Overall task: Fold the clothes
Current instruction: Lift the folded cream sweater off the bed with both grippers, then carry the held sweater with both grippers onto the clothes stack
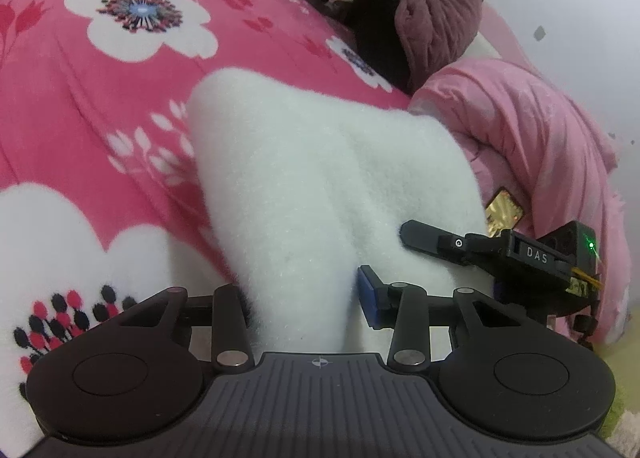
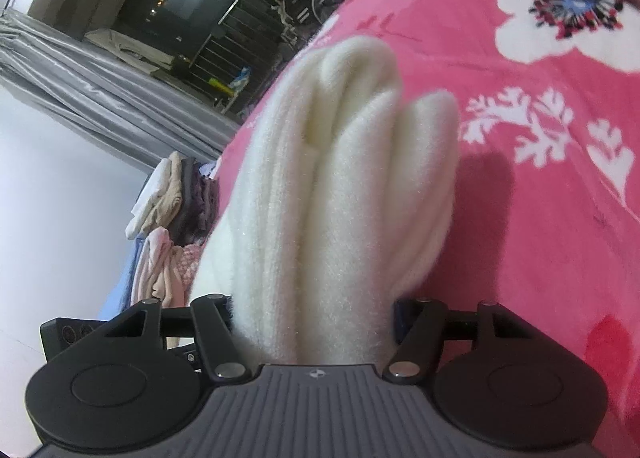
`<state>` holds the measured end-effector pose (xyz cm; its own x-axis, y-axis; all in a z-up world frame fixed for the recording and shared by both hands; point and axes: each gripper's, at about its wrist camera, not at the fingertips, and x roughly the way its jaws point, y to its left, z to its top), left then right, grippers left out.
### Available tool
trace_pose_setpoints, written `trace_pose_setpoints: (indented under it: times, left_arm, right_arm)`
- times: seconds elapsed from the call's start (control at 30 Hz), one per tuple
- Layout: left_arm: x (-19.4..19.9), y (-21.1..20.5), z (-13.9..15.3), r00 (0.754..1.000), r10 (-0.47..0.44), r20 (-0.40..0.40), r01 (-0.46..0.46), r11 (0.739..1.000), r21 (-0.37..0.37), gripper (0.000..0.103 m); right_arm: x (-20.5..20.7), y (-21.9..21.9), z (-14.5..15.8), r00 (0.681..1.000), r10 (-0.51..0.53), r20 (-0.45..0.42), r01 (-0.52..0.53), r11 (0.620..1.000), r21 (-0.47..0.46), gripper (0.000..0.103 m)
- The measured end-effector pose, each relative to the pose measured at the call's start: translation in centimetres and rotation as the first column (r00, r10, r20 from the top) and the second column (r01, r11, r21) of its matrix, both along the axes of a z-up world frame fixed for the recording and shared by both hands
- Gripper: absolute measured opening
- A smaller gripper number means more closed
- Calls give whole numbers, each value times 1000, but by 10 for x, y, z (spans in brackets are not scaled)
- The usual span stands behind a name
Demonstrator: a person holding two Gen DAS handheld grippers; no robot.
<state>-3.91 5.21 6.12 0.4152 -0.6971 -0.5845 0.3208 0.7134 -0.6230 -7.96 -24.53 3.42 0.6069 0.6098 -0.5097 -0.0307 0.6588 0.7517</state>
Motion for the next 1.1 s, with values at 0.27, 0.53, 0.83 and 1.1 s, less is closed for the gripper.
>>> trace_pose_setpoints:
  times: [0.27, 0.53, 0.83, 1.1]
  left_arm:
    - [-16, 15, 48, 993, 39, 113, -41, 999, 10, 39]
    - [-42, 69, 121, 964, 167, 208, -173, 985, 13, 39]
    - [-85, 161, 220, 881, 354, 315, -396, 915, 81, 39]
    - [-92, 255, 269, 796, 542, 271, -596, 781, 188, 39]
  right_arm:
    - [-9, 12, 51, 993, 23, 119, -19, 999, -33, 66]
    - [11, 68, 119, 964, 136, 229, -135, 991, -20, 66]
    - [44, 181, 205, 889, 336, 310, -372, 926, 63, 66]
    - [95, 318, 218, 832, 486, 269, -542, 816, 202, 66]
